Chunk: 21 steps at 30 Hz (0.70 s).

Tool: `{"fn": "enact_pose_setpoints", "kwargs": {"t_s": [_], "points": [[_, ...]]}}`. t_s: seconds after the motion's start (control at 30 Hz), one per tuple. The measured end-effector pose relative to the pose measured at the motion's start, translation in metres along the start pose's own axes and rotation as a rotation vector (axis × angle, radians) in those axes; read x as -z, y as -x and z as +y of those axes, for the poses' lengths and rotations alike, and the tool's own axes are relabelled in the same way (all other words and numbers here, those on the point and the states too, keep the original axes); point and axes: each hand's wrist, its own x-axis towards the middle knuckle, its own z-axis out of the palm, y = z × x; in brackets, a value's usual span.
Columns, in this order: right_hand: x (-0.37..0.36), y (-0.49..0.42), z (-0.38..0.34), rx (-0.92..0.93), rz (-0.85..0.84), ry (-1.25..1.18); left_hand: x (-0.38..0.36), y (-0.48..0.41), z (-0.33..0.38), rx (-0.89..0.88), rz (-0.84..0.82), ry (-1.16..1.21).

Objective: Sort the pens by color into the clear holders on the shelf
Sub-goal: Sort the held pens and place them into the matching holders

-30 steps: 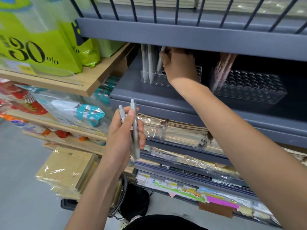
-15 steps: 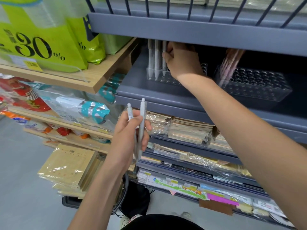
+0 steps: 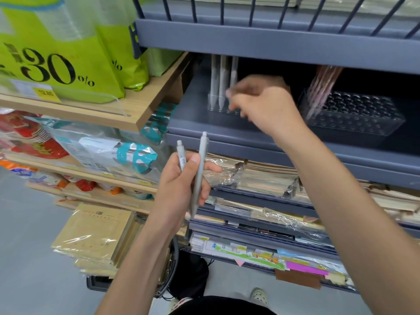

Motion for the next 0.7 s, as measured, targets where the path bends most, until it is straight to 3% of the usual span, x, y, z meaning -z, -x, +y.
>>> {"fn": "enact_pose_setpoints", "kwargs": {"t_s": [0.1, 0.27, 0.33, 0.5, 0.7], "points": [[-0.01, 0.038, -0.005, 0.013, -0.285, -0.073, 0.007, -0.005, 0.001, -0.029, -0.043, 0.001], [-0.026, 0.055, 0.002, -0.135, -0.378, -0.369, 0.022, -0.011, -0.001, -0.027, -0.166, 0.017], [-0.028, 0.058, 0.004, -0.163, -0.351, -0.468, 0.027, -0.012, -0.003, -0.016, -0.212, 0.027], [-0.022, 0.053, 0.004, -0.184, -0.049, -0.665, 0.035, -0.016, -0.011, 0.059, -0.232, 0.04], [-0.023, 0.057, 0.009, -0.144, -0.146, -0.642, 0.02, -0.029, -0.007, 0.07, -0.211, 0.108]]}}
